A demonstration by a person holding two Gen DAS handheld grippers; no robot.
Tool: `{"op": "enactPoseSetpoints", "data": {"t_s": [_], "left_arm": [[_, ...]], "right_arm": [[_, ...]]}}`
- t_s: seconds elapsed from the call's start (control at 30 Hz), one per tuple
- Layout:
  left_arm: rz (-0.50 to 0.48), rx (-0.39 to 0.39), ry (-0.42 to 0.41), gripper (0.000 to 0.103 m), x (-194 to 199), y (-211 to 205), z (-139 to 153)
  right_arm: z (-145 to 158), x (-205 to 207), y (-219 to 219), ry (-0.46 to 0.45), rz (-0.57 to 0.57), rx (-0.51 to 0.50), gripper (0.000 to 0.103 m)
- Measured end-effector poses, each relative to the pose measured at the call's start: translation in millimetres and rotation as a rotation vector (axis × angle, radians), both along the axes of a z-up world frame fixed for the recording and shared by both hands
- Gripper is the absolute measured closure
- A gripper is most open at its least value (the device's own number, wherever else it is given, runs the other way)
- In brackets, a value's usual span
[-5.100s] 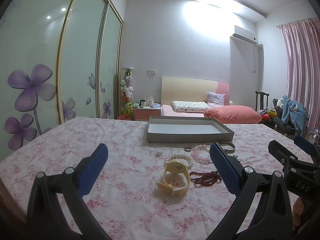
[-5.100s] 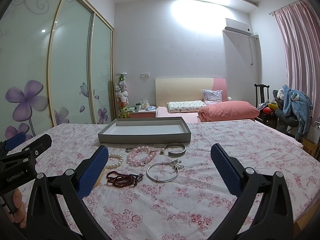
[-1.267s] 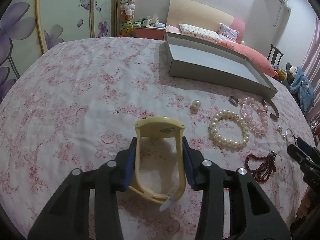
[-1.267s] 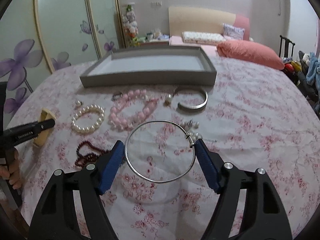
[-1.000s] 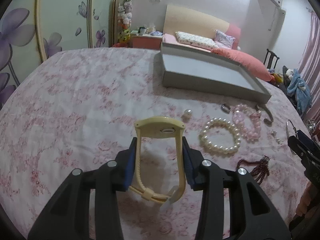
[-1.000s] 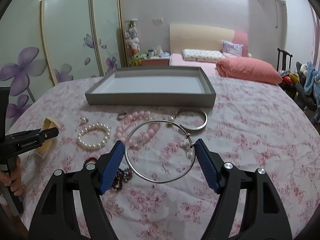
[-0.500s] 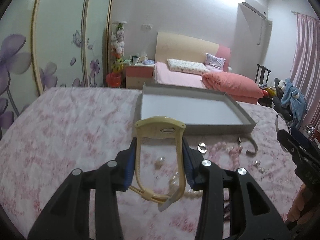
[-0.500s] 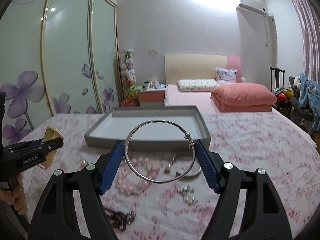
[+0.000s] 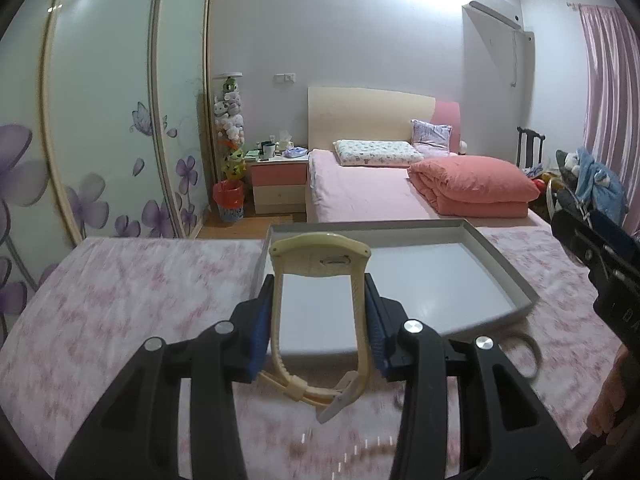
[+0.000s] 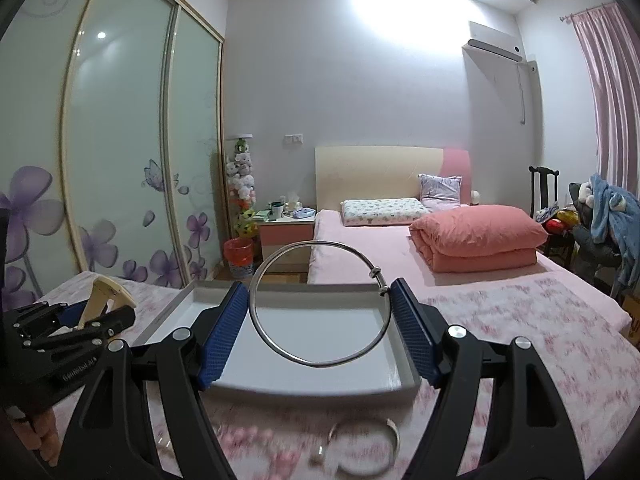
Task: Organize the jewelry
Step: 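Carry the watch and bangle into the grey tray and open both grippers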
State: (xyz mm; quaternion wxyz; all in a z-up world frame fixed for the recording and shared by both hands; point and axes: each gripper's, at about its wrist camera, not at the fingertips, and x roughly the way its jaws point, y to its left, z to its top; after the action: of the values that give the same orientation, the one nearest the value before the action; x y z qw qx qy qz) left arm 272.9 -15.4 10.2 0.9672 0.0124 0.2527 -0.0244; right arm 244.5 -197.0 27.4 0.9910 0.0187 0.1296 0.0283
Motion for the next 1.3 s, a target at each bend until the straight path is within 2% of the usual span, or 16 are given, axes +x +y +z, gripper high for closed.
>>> {"op": "enactPoseSetpoints", "data": {"t_s": [0.2, 0.43, 0.7, 0.77, 0.83, 1.1, 1.3], "left_arm": [[-0.001, -0.018, 0.079, 0.062, 58.7, -7.1, -14.7], [-0.006, -0.074, 0.23, 0.062, 111.2, -4.7, -38.8], [-0.026, -0.095, 0.301, 0.058, 122.4, -9.0, -60.3], [-0.032, -0.1, 0.302, 0.051, 122.6, -10.3, -60.9], [-0.037, -0.11, 0.288, 0.042, 120.4, -8.3, -57.4], [-0.014, -0.158, 0.235, 0.04, 88.3, 23.3, -33.2], [0.004, -0.142, 0.211, 0.036, 35.2, 52.3, -24.0]], "right_arm": [[-12.4, 56.7, -4.9, 0.093, -0.003, 0.023, 0.03], [-54.7, 116.0, -11.1, 0.371, 0.028, 0.069, 0.03], [-77.1, 126.6, -7.4, 0.504, 0.014, 0.076, 0.03], [-79.1, 131.8, -8.9, 0.534, 0.015, 0.073, 0.029], [-77.9, 128.0, -12.3, 0.534, 0.022, 0.087, 0.024], [-48.6, 87.7, -30.8, 0.448, 0.019, 0.13, 0.024], [-31.8, 41.7, -35.4, 0.394, 0.045, 0.122, 0.024]]}}
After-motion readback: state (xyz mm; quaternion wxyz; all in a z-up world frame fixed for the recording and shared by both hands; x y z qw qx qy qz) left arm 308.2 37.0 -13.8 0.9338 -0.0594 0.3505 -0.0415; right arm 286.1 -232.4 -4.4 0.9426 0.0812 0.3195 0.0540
